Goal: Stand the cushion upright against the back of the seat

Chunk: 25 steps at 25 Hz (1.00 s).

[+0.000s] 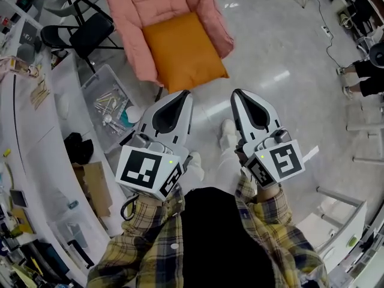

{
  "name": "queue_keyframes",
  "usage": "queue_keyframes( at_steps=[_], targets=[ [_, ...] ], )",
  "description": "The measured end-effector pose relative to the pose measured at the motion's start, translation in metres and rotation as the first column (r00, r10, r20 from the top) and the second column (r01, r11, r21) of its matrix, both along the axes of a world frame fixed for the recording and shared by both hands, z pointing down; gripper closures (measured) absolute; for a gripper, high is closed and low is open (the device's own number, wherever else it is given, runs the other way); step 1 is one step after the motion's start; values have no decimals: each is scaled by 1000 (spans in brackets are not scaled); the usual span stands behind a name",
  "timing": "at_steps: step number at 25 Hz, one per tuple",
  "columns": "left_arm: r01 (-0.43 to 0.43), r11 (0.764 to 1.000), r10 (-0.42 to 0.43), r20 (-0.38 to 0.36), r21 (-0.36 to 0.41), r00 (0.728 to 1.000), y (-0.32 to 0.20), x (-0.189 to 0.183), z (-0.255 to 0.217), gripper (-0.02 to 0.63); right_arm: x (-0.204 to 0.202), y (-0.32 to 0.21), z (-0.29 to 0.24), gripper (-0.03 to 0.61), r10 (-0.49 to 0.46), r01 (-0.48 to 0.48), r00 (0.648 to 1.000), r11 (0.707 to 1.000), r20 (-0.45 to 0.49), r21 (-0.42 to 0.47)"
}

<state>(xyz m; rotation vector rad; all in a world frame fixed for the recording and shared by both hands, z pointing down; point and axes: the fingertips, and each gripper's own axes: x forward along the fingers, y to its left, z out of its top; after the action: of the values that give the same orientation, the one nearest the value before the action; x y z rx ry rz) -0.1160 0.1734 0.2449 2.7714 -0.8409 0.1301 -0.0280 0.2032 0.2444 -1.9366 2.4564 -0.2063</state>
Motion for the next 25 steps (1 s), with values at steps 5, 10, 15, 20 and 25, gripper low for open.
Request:
queue_keyframes(
  at_steps=[5,10,15,20,25],
  targets=[
    [24,1000,-24,-9,3,1000,-24,34,3,611,37,-22,7,561,-12,12,1000,1000,14,-16],
    [74,997,-73,-20,10,997,-49,87,1,611,91,-51,6,561,-64,64,998,998,-5,-6],
    [153,988,-153,-29,19,988,-78,143,-5,611,147,-85,-3,561,-144,144,989,990,-9,2],
    [241,970,-241,-28,14,970,-97,184,-7,611,193,-108,-3,561,-230,230,973,973,-16,-10],
    [340,940,-340,15,-14,940,-109,188,-1,611,205,-129,4,561,-312,313,950,949,23,-37]
  ],
)
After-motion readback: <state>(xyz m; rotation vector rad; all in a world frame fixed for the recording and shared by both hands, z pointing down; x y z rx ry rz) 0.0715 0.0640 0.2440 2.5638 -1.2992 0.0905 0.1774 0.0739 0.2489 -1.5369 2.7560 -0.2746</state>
